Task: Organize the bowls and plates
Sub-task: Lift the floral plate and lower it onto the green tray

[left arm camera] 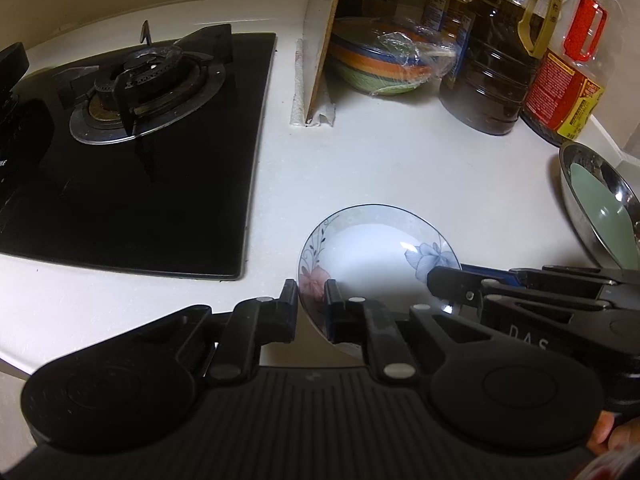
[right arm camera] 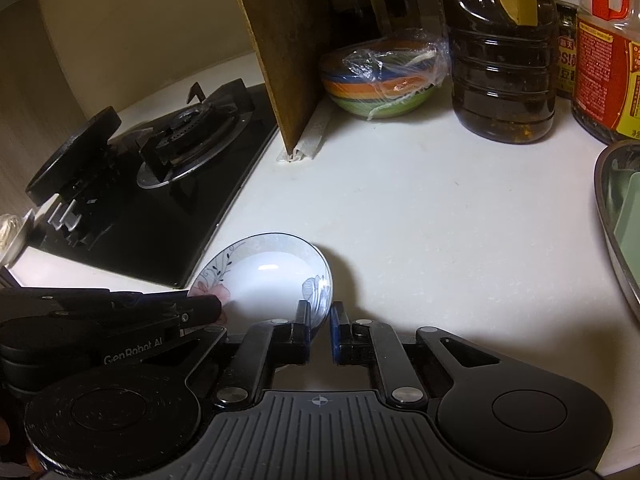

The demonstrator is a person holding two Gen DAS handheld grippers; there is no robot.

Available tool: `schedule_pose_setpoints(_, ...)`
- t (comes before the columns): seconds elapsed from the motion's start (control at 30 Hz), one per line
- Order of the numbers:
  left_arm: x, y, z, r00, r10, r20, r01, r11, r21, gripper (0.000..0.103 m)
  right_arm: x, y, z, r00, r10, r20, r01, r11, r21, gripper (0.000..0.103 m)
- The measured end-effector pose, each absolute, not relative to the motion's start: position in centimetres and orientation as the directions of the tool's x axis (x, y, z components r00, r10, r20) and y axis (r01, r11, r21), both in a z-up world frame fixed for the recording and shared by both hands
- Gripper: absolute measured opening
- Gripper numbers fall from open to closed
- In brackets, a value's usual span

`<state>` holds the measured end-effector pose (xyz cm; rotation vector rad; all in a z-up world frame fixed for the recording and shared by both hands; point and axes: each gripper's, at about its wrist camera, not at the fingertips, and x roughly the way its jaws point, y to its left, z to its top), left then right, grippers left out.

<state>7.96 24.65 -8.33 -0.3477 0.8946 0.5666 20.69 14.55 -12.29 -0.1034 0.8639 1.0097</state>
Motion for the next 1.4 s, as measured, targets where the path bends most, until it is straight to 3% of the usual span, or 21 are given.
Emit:
schedule_pose_setpoints(0.5,11.1,22.5,-7.0,0.559,0.277,-0.781,-0.505,0.861,-0.057,0.011,22.4,11.3,-10.6,0.332,0.677,-0.657,-0.71,0.638,0.298,0.008)
schedule_pose_setpoints(1.4,24.9,11.5,-5.0,0.704,-0.01,-0.71,-0.04,0.998,-0.054,0.011,27.8,-2.4,-7.2,0.659,0.438,-0.611,-0.339,0.899,0.279,0.008)
